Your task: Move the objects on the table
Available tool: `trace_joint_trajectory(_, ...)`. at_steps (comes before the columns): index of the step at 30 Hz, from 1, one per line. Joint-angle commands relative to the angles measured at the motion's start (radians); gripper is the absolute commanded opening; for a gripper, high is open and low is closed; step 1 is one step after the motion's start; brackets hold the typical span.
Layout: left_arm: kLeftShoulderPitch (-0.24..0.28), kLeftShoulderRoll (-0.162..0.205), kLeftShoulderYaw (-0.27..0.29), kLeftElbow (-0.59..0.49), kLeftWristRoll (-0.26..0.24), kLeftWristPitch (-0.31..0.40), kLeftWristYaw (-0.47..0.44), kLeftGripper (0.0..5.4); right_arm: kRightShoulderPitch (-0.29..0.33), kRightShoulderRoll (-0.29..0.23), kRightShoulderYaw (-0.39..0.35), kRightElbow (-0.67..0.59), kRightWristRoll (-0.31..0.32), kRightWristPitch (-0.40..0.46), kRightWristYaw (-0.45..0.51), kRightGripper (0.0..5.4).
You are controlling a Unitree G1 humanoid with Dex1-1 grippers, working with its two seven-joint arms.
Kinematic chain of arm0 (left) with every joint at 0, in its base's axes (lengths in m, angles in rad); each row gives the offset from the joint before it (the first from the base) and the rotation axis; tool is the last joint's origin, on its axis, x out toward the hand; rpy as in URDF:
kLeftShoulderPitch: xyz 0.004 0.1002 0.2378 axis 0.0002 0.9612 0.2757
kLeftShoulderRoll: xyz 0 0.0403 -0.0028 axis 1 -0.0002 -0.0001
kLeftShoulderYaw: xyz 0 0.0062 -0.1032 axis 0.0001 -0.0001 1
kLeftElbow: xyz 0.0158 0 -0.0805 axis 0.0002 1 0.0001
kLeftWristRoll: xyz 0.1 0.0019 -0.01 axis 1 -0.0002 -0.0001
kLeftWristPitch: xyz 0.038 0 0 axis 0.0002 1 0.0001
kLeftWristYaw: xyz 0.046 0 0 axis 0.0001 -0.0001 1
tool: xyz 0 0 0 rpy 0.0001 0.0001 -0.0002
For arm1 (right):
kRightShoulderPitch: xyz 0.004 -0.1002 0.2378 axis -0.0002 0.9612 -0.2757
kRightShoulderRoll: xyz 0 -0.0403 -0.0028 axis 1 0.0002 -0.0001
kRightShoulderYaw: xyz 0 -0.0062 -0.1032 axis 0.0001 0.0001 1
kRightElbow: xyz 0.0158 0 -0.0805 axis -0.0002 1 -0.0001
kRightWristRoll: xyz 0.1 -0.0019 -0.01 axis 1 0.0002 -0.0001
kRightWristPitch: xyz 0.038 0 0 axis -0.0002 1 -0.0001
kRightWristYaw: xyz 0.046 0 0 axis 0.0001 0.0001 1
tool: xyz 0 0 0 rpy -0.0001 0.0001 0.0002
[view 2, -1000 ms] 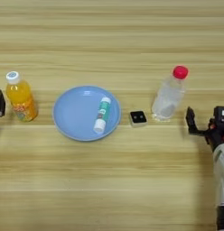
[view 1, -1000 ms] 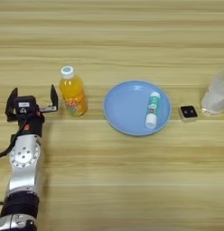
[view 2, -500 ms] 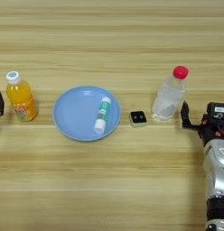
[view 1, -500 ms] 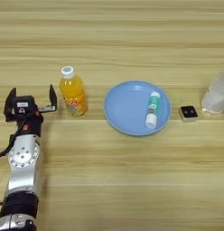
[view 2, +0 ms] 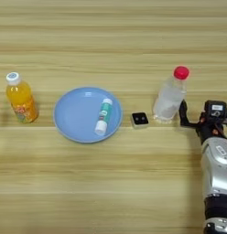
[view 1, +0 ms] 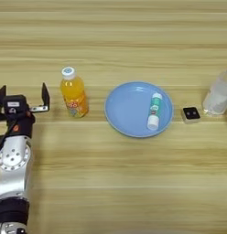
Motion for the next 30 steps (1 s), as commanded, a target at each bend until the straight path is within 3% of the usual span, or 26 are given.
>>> trace_joint_trajectory(1, 0.038, 0.015, -0.002, -0.062, -0.013, 0.051, -0.034, 5.40, -0.010, 0.014, 0.009, -0.004, -0.004, -0.003, -0.009, 5.34)
trace_joint_trajectory(10, 0.099, 0.002, -0.007, -0.183, -0.063, 0.135, -0.105, 5.40, -0.007, 0.026, 0.005, -0.013, 0.002, 0.008, -0.029, 5.34)
trace_joint_trajectory(19, 0.152, 0.005, -0.027, -0.239, -0.118, 0.169, -0.200, 5.40, -0.011, 0.031, 0.004, -0.010, 0.003, 0.013, -0.042, 5.34)
trace_joint_trajectory(30, 0.188, 0.017, -0.067, -0.278, -0.093, 0.153, -0.275, 5.40, -0.011, 0.029, 0.001, -0.014, 0.005, 0.021, -0.049, 5.34)
